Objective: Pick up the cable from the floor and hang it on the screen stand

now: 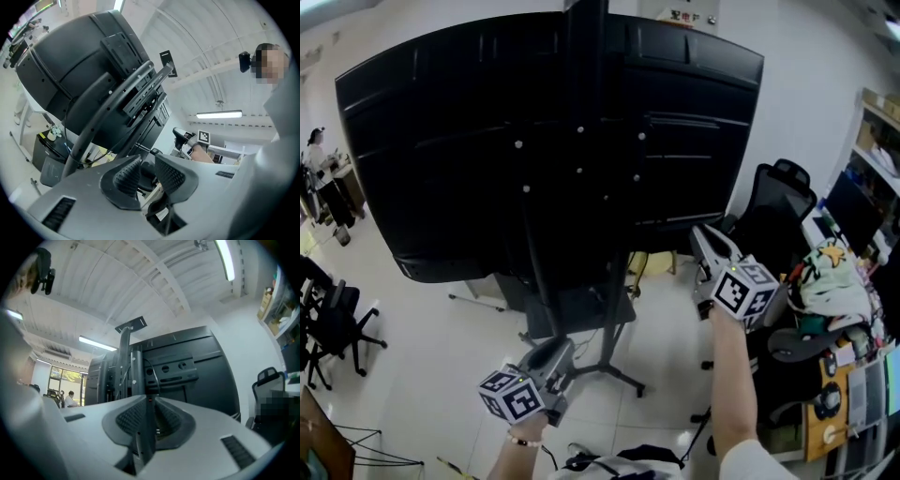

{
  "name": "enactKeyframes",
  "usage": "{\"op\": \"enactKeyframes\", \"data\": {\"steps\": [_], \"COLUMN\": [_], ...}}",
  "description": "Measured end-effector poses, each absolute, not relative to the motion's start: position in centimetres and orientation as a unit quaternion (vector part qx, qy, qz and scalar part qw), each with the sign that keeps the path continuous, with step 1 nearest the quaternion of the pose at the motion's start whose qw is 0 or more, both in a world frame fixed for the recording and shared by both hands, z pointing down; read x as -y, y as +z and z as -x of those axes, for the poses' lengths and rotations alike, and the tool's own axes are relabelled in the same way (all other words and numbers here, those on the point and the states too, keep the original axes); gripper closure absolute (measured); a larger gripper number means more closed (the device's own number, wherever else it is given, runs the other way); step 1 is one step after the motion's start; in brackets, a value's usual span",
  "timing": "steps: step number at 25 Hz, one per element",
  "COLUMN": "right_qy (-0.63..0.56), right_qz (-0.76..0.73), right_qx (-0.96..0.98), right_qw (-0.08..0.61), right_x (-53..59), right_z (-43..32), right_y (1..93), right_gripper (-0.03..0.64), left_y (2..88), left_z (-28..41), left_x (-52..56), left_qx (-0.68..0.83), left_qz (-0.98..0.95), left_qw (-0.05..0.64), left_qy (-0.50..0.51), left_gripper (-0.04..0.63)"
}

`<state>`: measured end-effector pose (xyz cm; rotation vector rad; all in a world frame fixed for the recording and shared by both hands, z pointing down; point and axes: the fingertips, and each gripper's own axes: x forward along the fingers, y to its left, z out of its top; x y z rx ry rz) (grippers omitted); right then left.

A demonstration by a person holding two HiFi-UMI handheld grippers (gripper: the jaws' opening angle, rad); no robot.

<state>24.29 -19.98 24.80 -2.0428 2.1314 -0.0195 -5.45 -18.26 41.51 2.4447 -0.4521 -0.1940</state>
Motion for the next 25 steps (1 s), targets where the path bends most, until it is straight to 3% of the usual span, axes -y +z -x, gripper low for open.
{"op": "enactKeyframes", "data": {"steps": [1,2,7,12,25], "right_qy": [-0.013,-0.02,-0.056,-0.123,-0.261], "right_qz": [0.68,0.673,0.656,0.637,0.535], "right_qx": [-0.726,-0.731,-0.745,-0.756,-0.803], "right_qw": [0.102,0.108,0.106,0.088,0.024], "right_x": [18.9,17.6,11.4,6.3,-3.5], "right_z": [-24.3,-24.4,-25.4,-26.1,-19.1], "right_y": [25.7,26.6,32.7,40.3,54.0], "right_gripper": [0.591,0.591,0.614,0.614,0.614], "left_y": [41.5,41.6,43.5,47.1,54.4], "left_z": [5.1,4.7,1.1,-0.8,3.9], "left_x": [17.7,17.0,13.7,9.3,-1.1], "left_qx": [0.177,0.183,0.224,0.269,0.414], "left_qz": [-0.928,-0.928,-0.936,-0.924,-0.87], "left_qw": [0.317,0.314,0.267,0.271,0.264], "left_qy": [-0.08,-0.083,-0.046,-0.024,0.045], "left_gripper": [0.567,0.592,0.594,0.594,0.594]}}
